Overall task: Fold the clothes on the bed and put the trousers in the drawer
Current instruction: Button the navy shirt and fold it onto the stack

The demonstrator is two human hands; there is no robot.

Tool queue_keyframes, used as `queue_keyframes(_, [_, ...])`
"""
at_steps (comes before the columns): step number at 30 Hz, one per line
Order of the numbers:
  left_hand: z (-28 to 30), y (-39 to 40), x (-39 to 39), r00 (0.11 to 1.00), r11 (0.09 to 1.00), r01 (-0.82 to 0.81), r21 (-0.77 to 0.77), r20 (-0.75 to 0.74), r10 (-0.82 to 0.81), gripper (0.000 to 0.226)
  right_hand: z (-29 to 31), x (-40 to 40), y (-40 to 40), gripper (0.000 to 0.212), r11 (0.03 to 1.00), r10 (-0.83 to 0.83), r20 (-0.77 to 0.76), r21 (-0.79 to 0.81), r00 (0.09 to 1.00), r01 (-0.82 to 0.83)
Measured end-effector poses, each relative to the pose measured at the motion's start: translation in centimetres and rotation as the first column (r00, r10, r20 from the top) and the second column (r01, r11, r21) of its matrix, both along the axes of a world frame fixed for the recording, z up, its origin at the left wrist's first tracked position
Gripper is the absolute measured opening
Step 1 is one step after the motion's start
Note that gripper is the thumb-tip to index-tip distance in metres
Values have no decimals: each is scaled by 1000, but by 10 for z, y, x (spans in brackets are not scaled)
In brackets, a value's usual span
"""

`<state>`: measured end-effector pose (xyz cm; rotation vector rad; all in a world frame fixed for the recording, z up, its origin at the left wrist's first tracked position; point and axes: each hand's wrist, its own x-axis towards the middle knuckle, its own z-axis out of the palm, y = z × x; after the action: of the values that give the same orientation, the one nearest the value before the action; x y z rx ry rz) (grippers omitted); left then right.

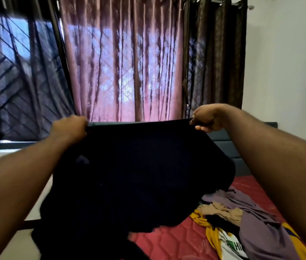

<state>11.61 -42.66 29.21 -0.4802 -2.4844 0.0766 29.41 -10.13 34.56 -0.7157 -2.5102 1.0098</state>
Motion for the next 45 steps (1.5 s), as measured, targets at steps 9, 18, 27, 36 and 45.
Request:
queue_keyframes(9, [28, -29, -3, 957, 954, 3, 298, -278, 84, 20, 1, -22, 5, 8, 982, 68, -149, 183, 986, -40])
queue_keyframes(18, [-10, -27, -41, 909, 766, 374, 523, -43, -415, 28, -17, -24, 61, 16, 984, 102, -5, 146, 995, -100])
queue_keyframes(27, [-124, 51, -106, 407, 946, -319, 52, 909, 87, 49, -141, -105, 122, 21, 987, -17, 42, 163, 999, 10])
queue_keyframes(36, [97, 116, -164, 986, 793, -95, 602, -55, 160, 31, -8, -161, 177, 11, 847, -2, -625, 414, 780, 334])
queue_keyframes(45, [91, 45, -77, 937, 994, 1, 114, -348, 39, 36, -28, -72, 128, 6, 817, -14, -586, 460, 810, 347])
